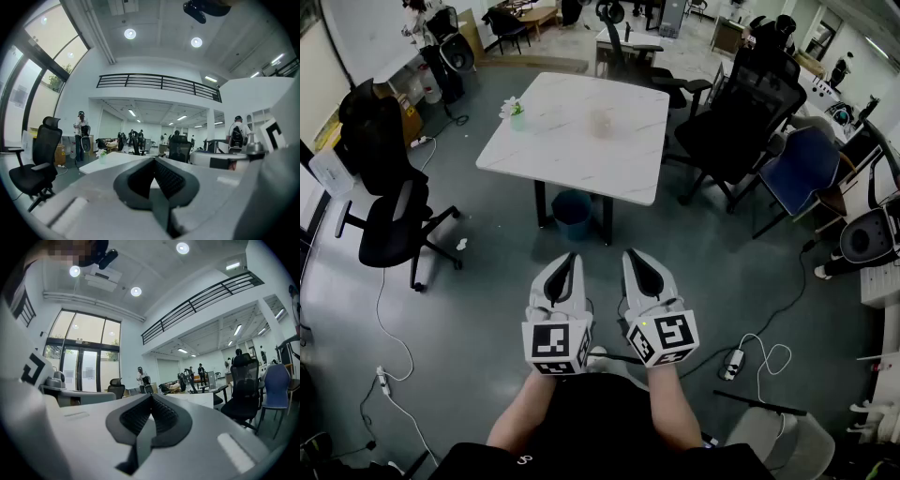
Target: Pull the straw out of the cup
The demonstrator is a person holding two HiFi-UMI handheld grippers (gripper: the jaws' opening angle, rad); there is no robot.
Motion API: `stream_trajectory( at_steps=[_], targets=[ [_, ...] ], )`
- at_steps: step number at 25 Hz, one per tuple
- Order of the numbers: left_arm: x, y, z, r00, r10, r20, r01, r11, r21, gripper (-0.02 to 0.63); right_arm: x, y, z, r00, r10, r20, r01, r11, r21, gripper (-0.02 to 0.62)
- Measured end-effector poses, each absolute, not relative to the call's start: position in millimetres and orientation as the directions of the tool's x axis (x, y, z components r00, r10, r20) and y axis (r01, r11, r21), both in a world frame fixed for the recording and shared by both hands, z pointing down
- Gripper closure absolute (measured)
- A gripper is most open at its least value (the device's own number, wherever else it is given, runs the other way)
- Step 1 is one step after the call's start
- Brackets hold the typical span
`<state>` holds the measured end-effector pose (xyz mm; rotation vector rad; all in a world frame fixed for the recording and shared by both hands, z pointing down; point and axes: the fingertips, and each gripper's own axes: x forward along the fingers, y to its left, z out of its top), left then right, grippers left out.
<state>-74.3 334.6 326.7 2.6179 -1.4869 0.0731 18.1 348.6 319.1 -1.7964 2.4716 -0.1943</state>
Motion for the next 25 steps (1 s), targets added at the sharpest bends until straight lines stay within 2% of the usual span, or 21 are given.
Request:
stream_trajectory(
  at_steps=[14, 25],
  targets=[
    [-61.4, 321.3, 322.2, 0.511, -0.854, 0.099, -0.859, -0.505, 0.078, 0.604, 41.8, 334.8, 318.1, -0.274, -0.962, -0.004, -0.945, 0.27, -0.184, 0.603],
    [-41.1, 261.0, 331.2, 0.517, -0.85, 0.104, -0.856, -0.51, 0.09, 0.606, 65.9, 282.4, 327.0, -0.265, -0.964, 0.002, -0.947, 0.26, -0.187, 0.603]
  ],
)
